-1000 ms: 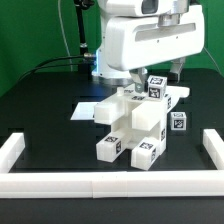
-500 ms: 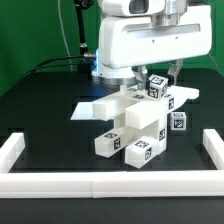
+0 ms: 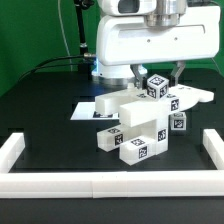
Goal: Assemble chair
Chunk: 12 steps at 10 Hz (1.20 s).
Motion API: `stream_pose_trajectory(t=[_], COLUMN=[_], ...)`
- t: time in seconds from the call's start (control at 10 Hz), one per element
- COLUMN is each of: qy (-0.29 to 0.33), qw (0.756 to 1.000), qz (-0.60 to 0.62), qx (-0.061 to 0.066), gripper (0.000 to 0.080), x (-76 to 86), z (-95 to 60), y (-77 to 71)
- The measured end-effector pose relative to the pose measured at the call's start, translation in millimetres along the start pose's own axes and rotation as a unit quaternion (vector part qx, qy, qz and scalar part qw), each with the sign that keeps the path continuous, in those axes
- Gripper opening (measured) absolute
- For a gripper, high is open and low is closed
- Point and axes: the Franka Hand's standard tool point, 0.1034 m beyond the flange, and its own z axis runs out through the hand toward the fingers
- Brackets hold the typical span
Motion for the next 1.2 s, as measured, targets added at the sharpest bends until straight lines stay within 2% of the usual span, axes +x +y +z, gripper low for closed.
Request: stream_pose_trajectory(t=[0.2,0.3,0.4,0.5,0.7,1.1,1.2], qy=[0.0,0.003,0.002,0.002,0.001,-0.001,-0.001], qw=[0.999,0.991,0.978,0.973,0.961,0.966,0.977], qz=[-0.054,-0.136,-0.211,-0.233,-0.277,-0.258,-0.214], qx=[0.0,0.0,0.001,0.002,0.002,0.002,0.002], gripper=[0.0396,0.0471,0.0608,0.0637,0.0648,0.0649,0.0525], x=[0.2,0.4,-2.2,-5.4,-8.6,-9.1,-9.3], z=[-0.7,-3.2,-3.1,-2.5,-2.3,-0.9,-0.5], y=[0.7,2.2,1.5,0.7,3.5,3.5,3.4])
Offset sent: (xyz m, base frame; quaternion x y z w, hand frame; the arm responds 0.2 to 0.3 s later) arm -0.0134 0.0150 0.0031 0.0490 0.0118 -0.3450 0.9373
